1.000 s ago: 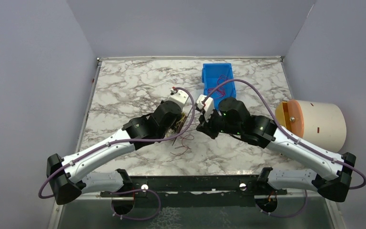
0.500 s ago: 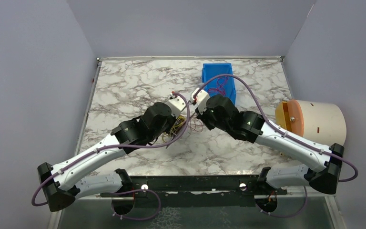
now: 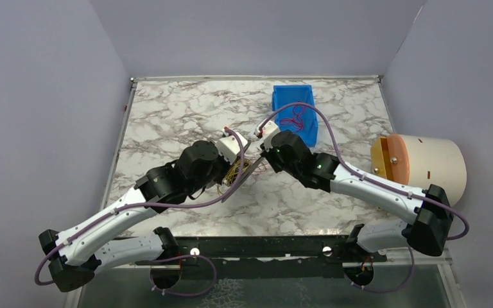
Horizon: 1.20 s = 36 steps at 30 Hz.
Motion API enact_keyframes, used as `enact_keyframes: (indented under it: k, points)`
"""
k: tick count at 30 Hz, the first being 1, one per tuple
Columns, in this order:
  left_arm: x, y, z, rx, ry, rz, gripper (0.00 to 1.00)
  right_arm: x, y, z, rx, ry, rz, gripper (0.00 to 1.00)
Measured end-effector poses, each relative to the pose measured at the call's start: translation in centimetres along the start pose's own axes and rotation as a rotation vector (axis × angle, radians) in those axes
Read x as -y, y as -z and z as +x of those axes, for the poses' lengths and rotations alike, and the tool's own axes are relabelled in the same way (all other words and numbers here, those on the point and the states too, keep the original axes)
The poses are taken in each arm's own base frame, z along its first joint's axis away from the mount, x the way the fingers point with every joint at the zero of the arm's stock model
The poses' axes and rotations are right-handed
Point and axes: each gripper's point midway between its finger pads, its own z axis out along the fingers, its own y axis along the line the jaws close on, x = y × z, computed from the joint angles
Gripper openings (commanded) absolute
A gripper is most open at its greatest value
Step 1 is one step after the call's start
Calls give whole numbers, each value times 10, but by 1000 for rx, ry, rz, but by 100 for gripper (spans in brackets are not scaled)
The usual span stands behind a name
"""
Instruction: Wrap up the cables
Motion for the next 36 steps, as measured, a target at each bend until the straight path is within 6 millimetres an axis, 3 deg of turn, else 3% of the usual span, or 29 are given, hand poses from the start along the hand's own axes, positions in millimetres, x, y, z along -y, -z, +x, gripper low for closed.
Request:
enact_keyframes:
  k: [7,14,19,36]
  points:
    - [-3,13,-10,26,11,4,0,4,-18,9,36,-135,-32,15]
    - [-11,37,-25,66,27,3,0,10,-29,40,-9,-218,-14,31]
    - [-16,43,-37,99,44,-14,0,4,-30,49,-10,-263,-34,40]
    - [-28,65,-79,216,123,-45,0,-5,-35,57,21,-358,-62,47]
